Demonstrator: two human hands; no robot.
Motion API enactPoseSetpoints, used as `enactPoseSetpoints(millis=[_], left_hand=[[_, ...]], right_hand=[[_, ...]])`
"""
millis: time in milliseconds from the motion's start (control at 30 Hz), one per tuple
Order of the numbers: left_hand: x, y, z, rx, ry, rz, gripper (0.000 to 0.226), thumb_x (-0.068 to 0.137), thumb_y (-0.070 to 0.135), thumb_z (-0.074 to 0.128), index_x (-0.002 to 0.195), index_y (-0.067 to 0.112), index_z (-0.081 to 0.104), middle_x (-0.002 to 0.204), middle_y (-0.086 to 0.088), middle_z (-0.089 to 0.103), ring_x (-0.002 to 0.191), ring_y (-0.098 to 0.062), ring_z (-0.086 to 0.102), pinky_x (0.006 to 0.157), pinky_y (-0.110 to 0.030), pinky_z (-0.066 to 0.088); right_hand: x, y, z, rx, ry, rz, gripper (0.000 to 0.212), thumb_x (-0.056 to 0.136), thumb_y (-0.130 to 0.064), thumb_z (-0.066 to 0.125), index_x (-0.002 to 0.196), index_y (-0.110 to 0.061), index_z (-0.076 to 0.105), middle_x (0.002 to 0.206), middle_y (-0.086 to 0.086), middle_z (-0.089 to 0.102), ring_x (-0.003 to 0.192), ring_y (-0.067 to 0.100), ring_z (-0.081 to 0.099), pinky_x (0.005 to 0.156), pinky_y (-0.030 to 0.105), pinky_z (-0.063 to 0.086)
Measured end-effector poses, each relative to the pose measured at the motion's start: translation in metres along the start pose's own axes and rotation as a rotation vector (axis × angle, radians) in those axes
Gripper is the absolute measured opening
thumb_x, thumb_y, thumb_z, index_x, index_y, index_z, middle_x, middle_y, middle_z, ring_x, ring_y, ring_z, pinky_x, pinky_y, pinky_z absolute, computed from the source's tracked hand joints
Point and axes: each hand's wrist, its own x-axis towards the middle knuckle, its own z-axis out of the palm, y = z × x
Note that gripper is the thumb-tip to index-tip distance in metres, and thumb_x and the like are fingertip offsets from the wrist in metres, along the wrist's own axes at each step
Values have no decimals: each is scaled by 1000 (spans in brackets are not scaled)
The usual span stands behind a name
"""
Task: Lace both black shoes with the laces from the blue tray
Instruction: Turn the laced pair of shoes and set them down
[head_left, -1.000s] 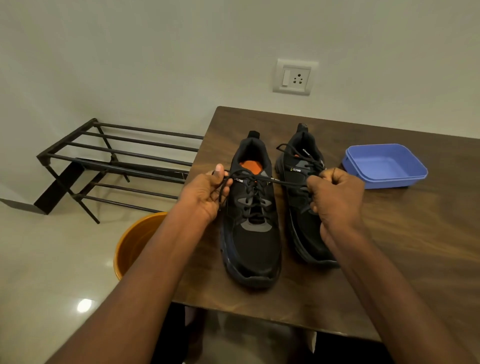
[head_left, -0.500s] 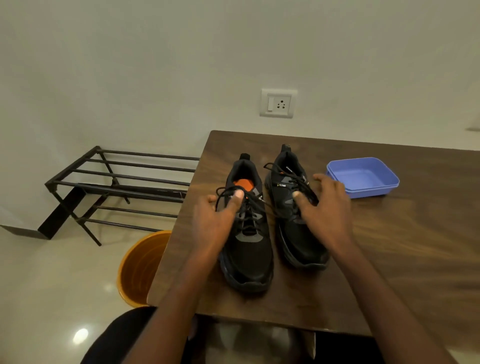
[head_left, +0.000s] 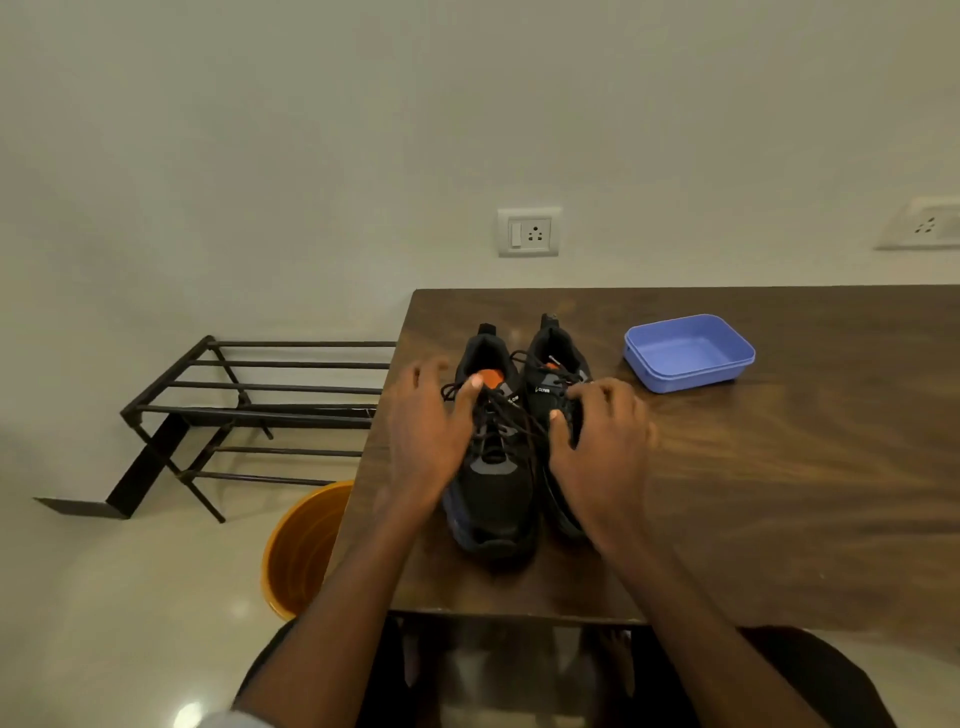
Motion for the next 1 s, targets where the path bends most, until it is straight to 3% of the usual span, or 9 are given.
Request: enactPoseSetpoints(millis=[67,167,267,333,400,467,667,867,1000], left_hand=[[32,20,-10,-130,-43,240,38,105,48,51,133,23,60,137,0,56,129,-16,50,109,-45,47],[88,57,4,-80,-258,589,34,108,40,48,136,27,63,144,3,55,137,-15,45,118,-42,37],[123,85,41,252,-605,871,45,106,51,39,147,38,54,163,1,40,153,-22,30,125,-48,25],[133,86,60,522,-811,944,52,104,63,32,150,44,48,168,7,32,158,-24,16,125,-57,19],[138,78,63,602,-904,910,55,103,68,30,150,45,47,165,11,36,159,-23,13,124,-58,17],[141,72,56,571,-873,911,56,102,72,28,146,44,50,156,12,46,154,-19,26,121,-55,21],[148,47,16,569,-883,750,57,92,83,31,125,42,54,128,8,64,119,-19,57,110,-49,35],[138,4,-15,374,-913,551,45,101,66,44,127,31,55,119,2,65,109,-20,60,96,-41,47],[128,-16,-33,287,-877,456,35,105,53,48,122,24,56,113,-1,66,107,-22,61,94,-41,48]], right_hand=[[-14,-24,2,24,-1,-166,20,97,-37,60,113,-27,65,126,-2,57,120,17,52,102,42,42],[-23,-54,16,73,-147,-416,22,100,-38,55,115,-29,69,139,-5,55,129,14,48,106,44,39],[-18,-65,26,-31,-441,-496,41,101,-50,52,135,-30,57,158,-3,37,146,21,33,113,57,32],[-17,-60,26,-157,-555,-504,53,100,-57,51,146,-33,46,162,-3,31,151,25,23,115,63,28],[-19,-52,22,-201,-562,-495,58,99,-58,51,150,-34,40,163,-5,29,152,25,20,115,62,27],[-19,-46,16,-209,-563,-482,61,99,-56,51,154,-35,34,163,-8,26,152,24,20,116,61,25],[-37,-38,10,-294,-564,-508,75,100,-44,57,161,-31,16,165,-8,17,153,27,17,119,63,19],[-57,-28,14,-306,-480,-464,71,90,-43,70,152,-32,37,154,-5,43,146,28,40,114,63,33],[-64,-23,10,-320,-414,-377,62,93,-54,61,149,-33,45,154,-6,49,148,27,41,113,60,36]])
